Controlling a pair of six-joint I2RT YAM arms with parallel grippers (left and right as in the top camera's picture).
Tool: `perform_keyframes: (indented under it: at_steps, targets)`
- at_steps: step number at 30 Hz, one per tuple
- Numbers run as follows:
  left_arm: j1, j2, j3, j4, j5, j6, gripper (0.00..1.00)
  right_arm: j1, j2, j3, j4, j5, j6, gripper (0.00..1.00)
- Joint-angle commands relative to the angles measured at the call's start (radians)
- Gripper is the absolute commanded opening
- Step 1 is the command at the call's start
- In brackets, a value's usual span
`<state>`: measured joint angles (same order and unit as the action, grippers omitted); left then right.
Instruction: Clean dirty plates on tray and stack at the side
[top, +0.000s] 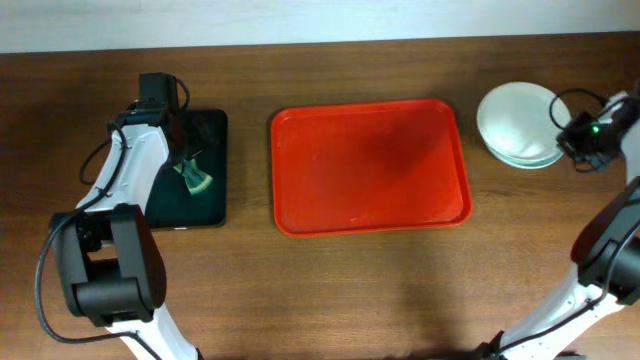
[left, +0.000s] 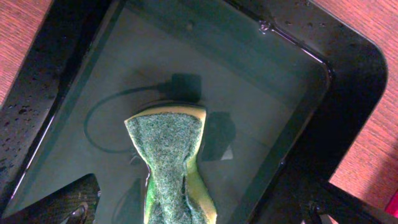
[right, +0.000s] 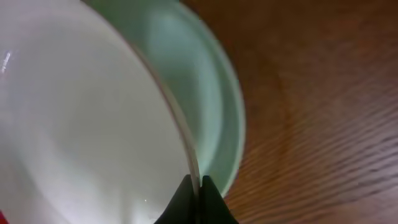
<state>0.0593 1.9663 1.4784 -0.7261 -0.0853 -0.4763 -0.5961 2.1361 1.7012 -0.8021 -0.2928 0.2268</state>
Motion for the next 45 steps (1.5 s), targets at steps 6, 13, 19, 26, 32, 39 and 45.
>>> perform_keyframes:
  at_steps: [6,13,19,26,32,39,45]
  targets:
    - [0.002,-0.018,0.014,-0.001,0.003,-0.002,0.99,-0.006,0.005,-0.002,0.000,0.038,0.018,0.80]
    - [0.002,-0.018,0.014,-0.001,0.003,-0.002,0.99,-0.003,-0.224,-0.003,-0.335,0.043,0.018,0.99]
    - [0.002,-0.018,0.014,-0.001,0.003,-0.002,0.99,0.160,-0.732,-0.309,-0.415,0.120,0.018,0.99]
    - [0.002,-0.018,0.014,-0.001,0.003,-0.002,0.99,0.361,-1.075,-0.492,-0.608,0.062,0.018,0.99]
    - [0.002,-0.018,0.014,-0.001,0.003,-0.002,0.99,0.360,-1.021,-0.511,-0.616,0.114,0.014,0.99]
    - [0.002,-0.018,0.014,-0.001,0.003,-0.002,0.99,0.360,-1.454,-0.921,-0.391,-0.089,0.013,0.99]
    - [0.002,-0.018,0.014,-0.001,0.003,-0.002,0.99,0.425,-1.929,-1.028,-0.268,-0.168,-0.088,0.99]
